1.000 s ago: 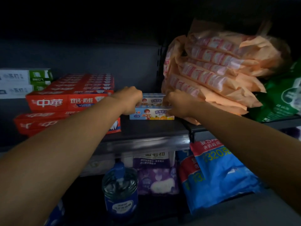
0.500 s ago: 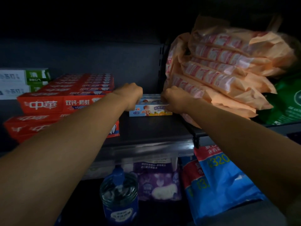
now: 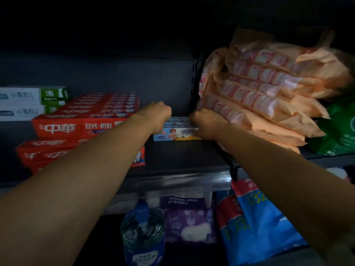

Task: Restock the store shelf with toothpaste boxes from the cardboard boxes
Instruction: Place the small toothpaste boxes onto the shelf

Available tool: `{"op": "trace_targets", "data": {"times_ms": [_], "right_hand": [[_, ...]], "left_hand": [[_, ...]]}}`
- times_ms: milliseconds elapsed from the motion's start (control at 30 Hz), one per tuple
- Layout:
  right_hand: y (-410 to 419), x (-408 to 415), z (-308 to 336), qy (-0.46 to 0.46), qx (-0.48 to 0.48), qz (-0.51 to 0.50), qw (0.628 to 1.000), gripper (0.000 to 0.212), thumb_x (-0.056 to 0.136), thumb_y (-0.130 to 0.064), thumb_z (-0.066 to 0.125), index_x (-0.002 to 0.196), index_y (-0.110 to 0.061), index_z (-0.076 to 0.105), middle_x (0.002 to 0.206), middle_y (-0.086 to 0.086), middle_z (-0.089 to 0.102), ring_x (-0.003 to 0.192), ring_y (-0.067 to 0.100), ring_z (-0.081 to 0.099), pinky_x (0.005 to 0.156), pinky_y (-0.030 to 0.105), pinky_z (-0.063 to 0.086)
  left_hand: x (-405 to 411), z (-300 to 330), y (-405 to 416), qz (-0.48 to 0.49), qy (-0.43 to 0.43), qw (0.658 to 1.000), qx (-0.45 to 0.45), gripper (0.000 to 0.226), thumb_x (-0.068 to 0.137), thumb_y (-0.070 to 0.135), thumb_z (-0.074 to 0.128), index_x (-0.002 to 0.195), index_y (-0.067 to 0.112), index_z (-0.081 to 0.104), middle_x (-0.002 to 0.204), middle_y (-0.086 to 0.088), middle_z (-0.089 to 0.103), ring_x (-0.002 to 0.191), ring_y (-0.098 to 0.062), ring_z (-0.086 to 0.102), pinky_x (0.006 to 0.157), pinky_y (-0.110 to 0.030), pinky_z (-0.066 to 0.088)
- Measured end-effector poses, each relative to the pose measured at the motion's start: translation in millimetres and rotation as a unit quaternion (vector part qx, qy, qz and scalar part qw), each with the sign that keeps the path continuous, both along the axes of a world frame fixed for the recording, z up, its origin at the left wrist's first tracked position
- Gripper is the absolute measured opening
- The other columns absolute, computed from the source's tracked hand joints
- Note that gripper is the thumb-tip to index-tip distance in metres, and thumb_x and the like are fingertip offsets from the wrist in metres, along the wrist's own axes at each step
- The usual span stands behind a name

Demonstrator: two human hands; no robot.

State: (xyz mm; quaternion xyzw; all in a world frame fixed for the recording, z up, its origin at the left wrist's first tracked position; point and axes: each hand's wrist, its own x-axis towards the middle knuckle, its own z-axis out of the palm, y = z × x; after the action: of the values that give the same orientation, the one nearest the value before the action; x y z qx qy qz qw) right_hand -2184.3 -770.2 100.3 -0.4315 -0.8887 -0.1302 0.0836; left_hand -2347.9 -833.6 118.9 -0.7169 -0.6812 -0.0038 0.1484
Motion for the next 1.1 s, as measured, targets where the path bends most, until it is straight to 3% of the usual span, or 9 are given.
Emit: {"op": "trace_targets", "data": {"times_ms": [133,267,367,467,567,667,867,1033,1100], "right_hand": [[-15.3,0.4,8.4,-0.009,0.007,0.009,1.000,0.039,0.084,-0.020,0.064,0.122,-0.013,0.055,0.126,0.012,0.052,0.115,0.029,0.051,0.085,0.031,0.043],[-48.5,0.4,17.2,-0.004,0.014,0.015,1.000,0.040,0.082,-0.022,0.066,0.120,-0.014,0.056,0.123,0.012,0.053,0.114,0.031,0.051,0.086,0.036,0.044],[-86.1,5.0,22.5,-0.001,0.026,0.021,0.999,0.034,0.080,-0.021,0.066,0.112,-0.011,0.059,0.116,0.013,0.057,0.107,0.033,0.054,0.081,0.036,0.046],[-124.2,11.5,20.0,0.017,0.026,0.027,0.999,0.037,0.081,-0.023,0.062,0.117,-0.013,0.060,0.120,0.012,0.057,0.110,0.033,0.054,0.089,0.042,0.047],[-163.2,11.9,7.2,0.024,0.029,0.042,0.998,0.038,0.078,-0.035,0.059,0.110,-0.014,0.062,0.116,0.012,0.059,0.107,0.033,0.056,0.089,0.043,0.047],[-198.0,13.4,-15.8,0.012,0.011,0.059,0.998,0.035,0.075,-0.021,0.066,0.108,-0.011,0.063,0.112,0.012,0.062,0.104,0.033,0.057,0.086,0.042,0.048],[-258.9,10.4,-102.2,0.018,-0.067,0.119,0.990,0.028,0.076,-0.014,0.066,0.102,-0.004,0.063,0.105,0.016,0.061,0.096,0.034,0.058,0.077,0.040,0.048],[-274.4,11.7,-184.3,-0.021,-0.153,0.130,0.979,0.031,0.080,-0.017,0.066,0.109,-0.010,0.060,0.112,0.008,0.057,0.105,0.026,0.053,0.082,0.042,0.049],[-275.2,13.6,-208.7,-0.040,-0.173,0.134,0.975,0.033,0.081,-0.019,0.065,0.113,-0.012,0.058,0.114,0.006,0.056,0.107,0.024,0.052,0.082,0.042,0.048]], "left_hand": [[0.8,9.1,-11.6,-0.027,-0.002,1.000,0.008,0.027,0.082,0.006,0.070,0.109,0.009,0.067,0.110,-0.012,0.062,0.098,-0.026,0.061,0.080,-0.035,0.054],[4.5,18.7,-44.0,-0.065,0.006,0.998,0.019,0.007,0.079,0.008,0.069,0.081,0.010,0.062,0.082,-0.007,0.056,0.094,-0.031,0.061,0.069,-0.036,0.048],[6.7,23.1,-80.6,-0.107,0.017,0.994,0.032,0.018,0.079,0.011,0.067,0.097,0.010,0.068,0.097,-0.014,0.062,0.099,-0.035,0.060,0.069,-0.034,0.042],[6.0,18.9,-115.6,-0.151,0.026,0.987,0.043,0.029,0.078,0.013,0.070,0.108,0.012,0.068,0.105,-0.014,0.063,0.101,-0.034,0.058,0.073,-0.033,0.043],[-3.1,5.9,-151.4,-0.170,0.025,0.984,0.037,0.018,0.076,0.012,0.068,0.094,0.011,0.069,0.088,-0.011,0.060,0.089,-0.033,0.059,0.072,-0.037,0.050],[-10.5,-14.1,-186.9,-0.206,0.021,0.978,0.027,0.009,0.075,0.013,0.067,0.083,0.011,0.069,0.080,-0.009,0.064,0.080,-0.030,0.061,0.070,-0.041,0.052],[-12.3,-100.5,-244.3,-0.233,-0.016,0.969,-0.082,0.014,0.076,0.018,0.069,0.090,0.015,0.070,0.084,-0.005,0.068,0.076,-0.020,0.063,0.069,-0.039,0.053],[-18.2,-209.9,-263.8,-0.205,-0.033,0.957,-0.205,0.020,0.082,0.023,0.063,0.100,0.016,0.068,0.095,-0.003,0.066,0.084,-0.018,0.062,0.070,-0.036,0.054],[-21.2,-246.9,-268.1,-0.186,-0.057,0.944,-0.267,0.017,0.089,0.029,0.057,0.095,0.018,0.068,0.092,0.000,0.066,0.079,-0.013,0.061,0.066,-0.031,0.052]]}}
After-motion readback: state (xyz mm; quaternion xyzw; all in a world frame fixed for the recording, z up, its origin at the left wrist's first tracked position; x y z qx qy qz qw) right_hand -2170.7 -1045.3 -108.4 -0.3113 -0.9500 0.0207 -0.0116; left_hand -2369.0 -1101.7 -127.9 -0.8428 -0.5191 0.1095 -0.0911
